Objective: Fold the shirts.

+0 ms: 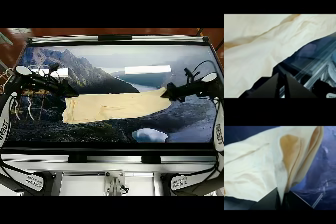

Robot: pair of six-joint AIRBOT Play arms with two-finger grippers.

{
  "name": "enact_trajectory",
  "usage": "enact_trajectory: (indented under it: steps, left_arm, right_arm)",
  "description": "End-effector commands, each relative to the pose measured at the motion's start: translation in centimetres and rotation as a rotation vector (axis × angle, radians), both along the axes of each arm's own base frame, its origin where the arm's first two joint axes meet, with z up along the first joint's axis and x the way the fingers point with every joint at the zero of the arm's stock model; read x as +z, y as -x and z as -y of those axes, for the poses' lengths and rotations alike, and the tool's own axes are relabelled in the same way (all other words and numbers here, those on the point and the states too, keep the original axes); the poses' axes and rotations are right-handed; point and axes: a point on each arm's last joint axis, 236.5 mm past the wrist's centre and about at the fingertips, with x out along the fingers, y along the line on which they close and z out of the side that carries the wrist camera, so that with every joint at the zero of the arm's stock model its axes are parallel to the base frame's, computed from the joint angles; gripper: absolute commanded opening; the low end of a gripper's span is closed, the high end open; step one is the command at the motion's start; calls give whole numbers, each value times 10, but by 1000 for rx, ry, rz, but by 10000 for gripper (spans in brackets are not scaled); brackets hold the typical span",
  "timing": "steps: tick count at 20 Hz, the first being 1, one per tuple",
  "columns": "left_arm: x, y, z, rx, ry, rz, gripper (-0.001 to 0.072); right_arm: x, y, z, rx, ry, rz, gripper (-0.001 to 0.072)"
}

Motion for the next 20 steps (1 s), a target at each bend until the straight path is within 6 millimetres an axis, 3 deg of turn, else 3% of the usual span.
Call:
enact_trajectory:
  steps: [1, 2, 6, 9, 13, 15, 17, 20]
  left_arm:
    - [12, -6, 68, -16, 55, 85, 78]
    - [9, 1, 98, -63, 49, 124, 35]
    - [-11, 33, 198, -144, 30, 193, 33]
    - [-21, 47, 248, -108, 46, 192, 34]
    - [-27, 101, 317, -150, 184, 72, 34]
    - [-33, 112, 339, -120, 225, 27, 34]
    - [-33, 114, 346, -118, 263, 19, 32]
    - [-16, 84, 318, -104, 266, 83, 29]
  right_arm:
    - [80, 21, -12, 7, 0, 108, 61]
    - [103, 30, -15, 3, 3, 136, 61]
    - [177, 74, -29, -21, 9, 223, 61]
    - [213, 109, -40, -26, 13, 262, 61]
    - [250, 140, -52, -67, -1, 324, 61]
    - [259, 150, -57, -72, -21, 332, 61]
    - [257, 157, -58, -68, -18, 308, 61]
    - [245, 157, -45, -94, 47, 275, 61]
